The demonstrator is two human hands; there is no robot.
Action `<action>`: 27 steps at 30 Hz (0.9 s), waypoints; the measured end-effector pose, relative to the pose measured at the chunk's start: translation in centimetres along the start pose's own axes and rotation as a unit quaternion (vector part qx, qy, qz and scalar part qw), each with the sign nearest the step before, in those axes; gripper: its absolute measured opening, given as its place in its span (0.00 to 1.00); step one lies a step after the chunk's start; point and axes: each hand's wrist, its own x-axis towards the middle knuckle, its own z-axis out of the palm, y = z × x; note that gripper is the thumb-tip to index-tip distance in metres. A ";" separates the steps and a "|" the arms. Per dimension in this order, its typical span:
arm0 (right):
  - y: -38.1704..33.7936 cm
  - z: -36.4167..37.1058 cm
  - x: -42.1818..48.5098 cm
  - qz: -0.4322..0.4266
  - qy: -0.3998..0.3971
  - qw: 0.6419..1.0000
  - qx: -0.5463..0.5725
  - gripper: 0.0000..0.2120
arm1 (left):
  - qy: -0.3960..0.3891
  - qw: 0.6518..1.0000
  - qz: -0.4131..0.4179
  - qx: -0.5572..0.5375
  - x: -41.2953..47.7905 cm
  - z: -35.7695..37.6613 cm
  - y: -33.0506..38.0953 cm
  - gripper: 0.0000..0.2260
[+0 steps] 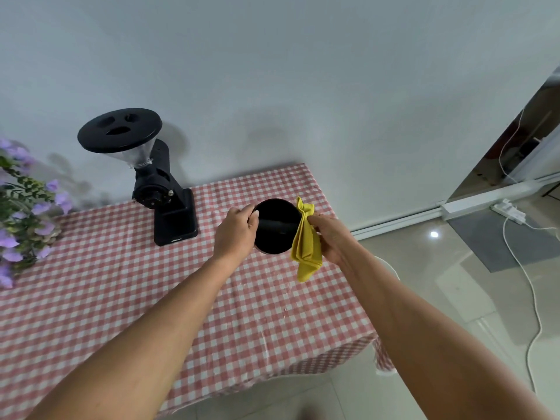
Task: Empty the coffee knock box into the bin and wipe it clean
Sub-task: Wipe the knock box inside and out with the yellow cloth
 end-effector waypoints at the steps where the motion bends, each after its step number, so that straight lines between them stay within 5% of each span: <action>1: 0.1 0.1 0.0 -0.008 0.005 1.000 -0.012 0.06 | -0.008 1.000 0.003 0.008 0.1 0.1 -0.2 0.19; 6: 1.1 1.2 -0.6 -0.076 -0.028 0.994 -0.075 0.12 | -0.046 0.999 -0.001 0.015 0.2 0.3 -0.8 0.19; 10: 1.2 1.4 -0.9 -0.068 -0.119 0.985 -0.109 0.23 | -0.046 0.998 0.030 0.032 0.3 0.1 -0.9 0.19; 17: 1.2 0.9 -1.0 -0.045 -0.159 0.981 -0.105 0.27 | -0.055 0.989 0.108 0.087 0.3 -0.5 0.2 0.17; 27: 2.4 2.9 -1.4 -0.062 -0.032 0.998 0.000 0.11 | 0.009 0.994 -0.105 0.031 0.4 0.0 0.2 0.17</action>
